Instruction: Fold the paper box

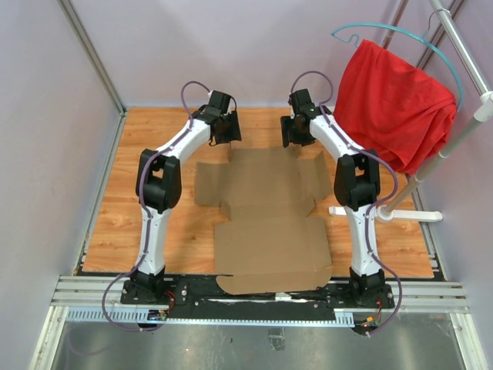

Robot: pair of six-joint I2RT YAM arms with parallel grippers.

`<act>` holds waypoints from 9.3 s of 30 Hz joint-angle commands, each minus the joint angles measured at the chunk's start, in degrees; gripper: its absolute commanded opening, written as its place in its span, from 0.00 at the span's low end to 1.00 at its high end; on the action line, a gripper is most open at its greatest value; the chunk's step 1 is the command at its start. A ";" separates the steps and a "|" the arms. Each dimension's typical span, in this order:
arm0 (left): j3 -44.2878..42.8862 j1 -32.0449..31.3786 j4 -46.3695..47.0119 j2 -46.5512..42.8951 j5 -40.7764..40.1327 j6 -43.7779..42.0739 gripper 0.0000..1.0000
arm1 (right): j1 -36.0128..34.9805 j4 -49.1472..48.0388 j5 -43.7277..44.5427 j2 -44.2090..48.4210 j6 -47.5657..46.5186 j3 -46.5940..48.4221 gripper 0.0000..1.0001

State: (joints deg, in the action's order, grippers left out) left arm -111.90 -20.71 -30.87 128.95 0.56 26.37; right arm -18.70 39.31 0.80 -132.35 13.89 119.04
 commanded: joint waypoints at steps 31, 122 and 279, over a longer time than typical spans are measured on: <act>-1.94 1.64 -3.88 -1.01 -2.76 -3.07 0.50 | 2.14 5.50 1.17 -5.43 -2.31 7.70 0.10; 28.11 -14.92 24.57 -30.49 1.06 -50.44 0.13 | -3.64 -66.81 5.93 59.32 -6.81 -73.83 0.64; 55.29 -30.44 43.70 -40.17 -27.18 -71.16 0.00 | -1.87 -46.90 -20.83 45.90 -11.33 -68.61 0.59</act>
State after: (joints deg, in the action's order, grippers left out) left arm -56.95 -50.52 12.05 88.77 -26.33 -44.75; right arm -19.66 -7.33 -20.49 -87.44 5.54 50.50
